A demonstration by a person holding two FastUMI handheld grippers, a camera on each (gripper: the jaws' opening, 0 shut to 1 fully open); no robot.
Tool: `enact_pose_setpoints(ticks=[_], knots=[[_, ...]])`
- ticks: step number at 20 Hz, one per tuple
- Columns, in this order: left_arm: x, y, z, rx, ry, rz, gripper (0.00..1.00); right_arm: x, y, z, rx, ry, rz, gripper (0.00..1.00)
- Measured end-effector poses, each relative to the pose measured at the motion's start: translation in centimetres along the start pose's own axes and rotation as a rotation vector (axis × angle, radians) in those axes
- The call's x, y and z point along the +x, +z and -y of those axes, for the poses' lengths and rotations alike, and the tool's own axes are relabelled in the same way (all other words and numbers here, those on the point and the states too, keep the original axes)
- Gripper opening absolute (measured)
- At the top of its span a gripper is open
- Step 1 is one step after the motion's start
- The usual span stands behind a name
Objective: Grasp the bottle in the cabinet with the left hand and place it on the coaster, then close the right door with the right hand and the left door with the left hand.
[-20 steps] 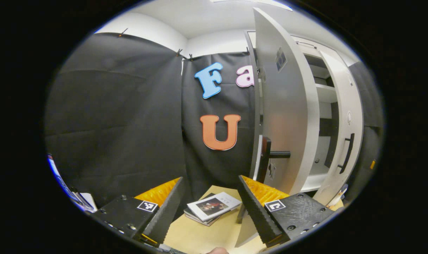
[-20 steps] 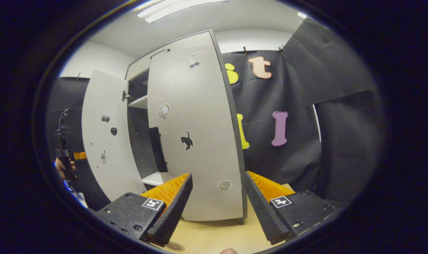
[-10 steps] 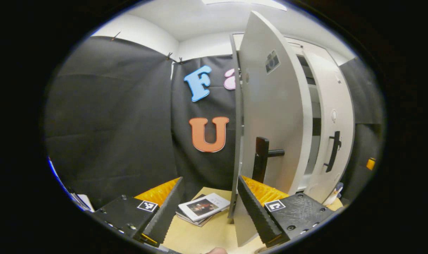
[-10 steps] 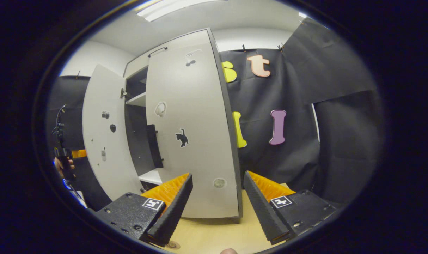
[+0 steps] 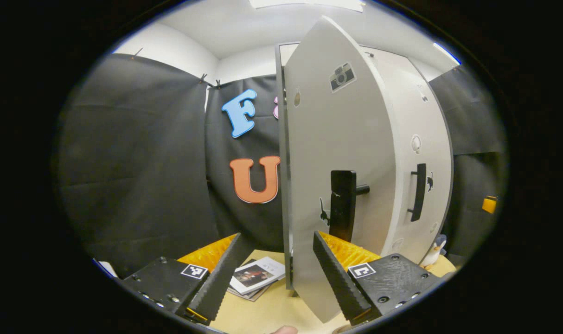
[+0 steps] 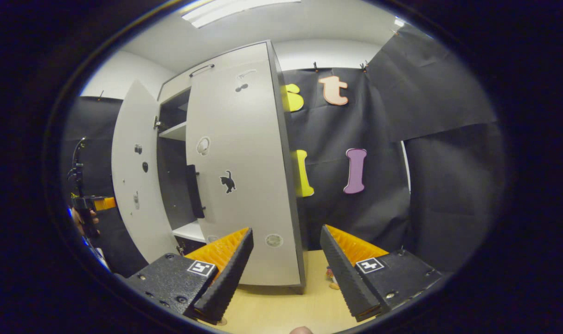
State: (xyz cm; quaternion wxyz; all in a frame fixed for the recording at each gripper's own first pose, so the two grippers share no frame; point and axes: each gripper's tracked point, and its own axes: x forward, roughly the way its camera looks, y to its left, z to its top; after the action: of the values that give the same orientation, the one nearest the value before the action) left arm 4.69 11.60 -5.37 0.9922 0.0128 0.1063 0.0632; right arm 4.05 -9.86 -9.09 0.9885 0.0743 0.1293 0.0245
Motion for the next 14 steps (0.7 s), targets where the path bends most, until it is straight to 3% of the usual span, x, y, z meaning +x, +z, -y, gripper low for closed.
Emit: enact_pose_setpoints(ticks=[8,11,14], knots=[[2.2,-0.6,5.5,0.064,-0.138,-0.022,1.0,-1.7,0.7,1.3,-0.016,-0.029,0.027,0.95],[3.5,-0.3,7.5,0.091,-0.171,-0.007,0.94,-2.1,0.7,1.9,-0.019,-0.049,0.032,0.95],[4.8,-0.2,9.4,0.073,-0.201,-0.009,0.94,-2.8,0.9,2.6,-0.017,-0.072,0.035,0.95]])
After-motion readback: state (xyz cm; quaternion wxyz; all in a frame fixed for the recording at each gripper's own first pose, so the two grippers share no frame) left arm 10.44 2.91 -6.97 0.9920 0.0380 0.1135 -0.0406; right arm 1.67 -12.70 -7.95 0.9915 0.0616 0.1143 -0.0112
